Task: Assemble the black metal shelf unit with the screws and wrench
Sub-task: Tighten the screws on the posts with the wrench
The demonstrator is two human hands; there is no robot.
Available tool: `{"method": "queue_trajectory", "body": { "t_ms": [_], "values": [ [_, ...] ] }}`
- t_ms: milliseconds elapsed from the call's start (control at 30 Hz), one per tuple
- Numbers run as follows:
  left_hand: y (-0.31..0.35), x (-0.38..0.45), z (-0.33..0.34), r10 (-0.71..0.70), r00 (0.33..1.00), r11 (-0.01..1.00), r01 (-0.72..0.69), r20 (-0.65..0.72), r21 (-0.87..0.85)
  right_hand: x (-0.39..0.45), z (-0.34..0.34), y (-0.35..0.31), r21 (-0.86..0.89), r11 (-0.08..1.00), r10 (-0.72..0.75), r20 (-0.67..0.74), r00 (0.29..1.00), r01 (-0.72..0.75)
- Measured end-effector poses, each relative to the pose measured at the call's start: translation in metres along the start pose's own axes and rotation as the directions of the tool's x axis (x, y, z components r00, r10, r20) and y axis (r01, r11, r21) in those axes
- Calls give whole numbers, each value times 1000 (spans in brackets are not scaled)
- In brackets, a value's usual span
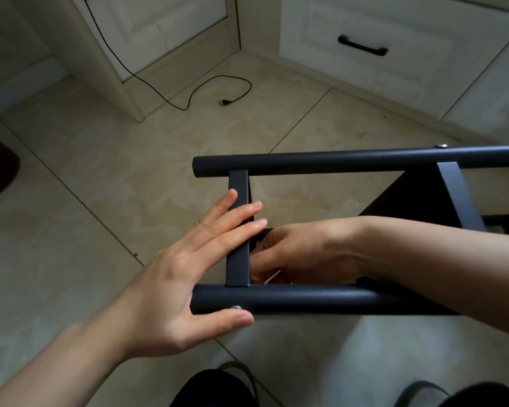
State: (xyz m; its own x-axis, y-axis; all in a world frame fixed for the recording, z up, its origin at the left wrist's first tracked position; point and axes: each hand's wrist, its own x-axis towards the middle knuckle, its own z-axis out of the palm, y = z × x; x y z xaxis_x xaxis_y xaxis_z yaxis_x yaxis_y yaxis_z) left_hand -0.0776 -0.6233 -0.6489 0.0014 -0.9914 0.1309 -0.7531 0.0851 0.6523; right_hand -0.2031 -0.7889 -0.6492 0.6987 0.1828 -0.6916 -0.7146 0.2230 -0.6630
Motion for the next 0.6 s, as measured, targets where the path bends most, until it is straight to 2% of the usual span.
{"method": "queue_trajectory", "body": {
  "t_ms": [233,433,600],
  "values": [
    [2,-6,2,3,1000,1000,-3,5,3,0,3,2,-75,997,8,-27,1000,-10],
    [6,-11,4,-1,1000,1000,1,7,27,-2,1,1,-45,998,49,79,996,-46],
    [6,-11,4,1,1000,1000,-1,12,27,0,5,1,-83,994,69,38,997,-65]
  ]
}}
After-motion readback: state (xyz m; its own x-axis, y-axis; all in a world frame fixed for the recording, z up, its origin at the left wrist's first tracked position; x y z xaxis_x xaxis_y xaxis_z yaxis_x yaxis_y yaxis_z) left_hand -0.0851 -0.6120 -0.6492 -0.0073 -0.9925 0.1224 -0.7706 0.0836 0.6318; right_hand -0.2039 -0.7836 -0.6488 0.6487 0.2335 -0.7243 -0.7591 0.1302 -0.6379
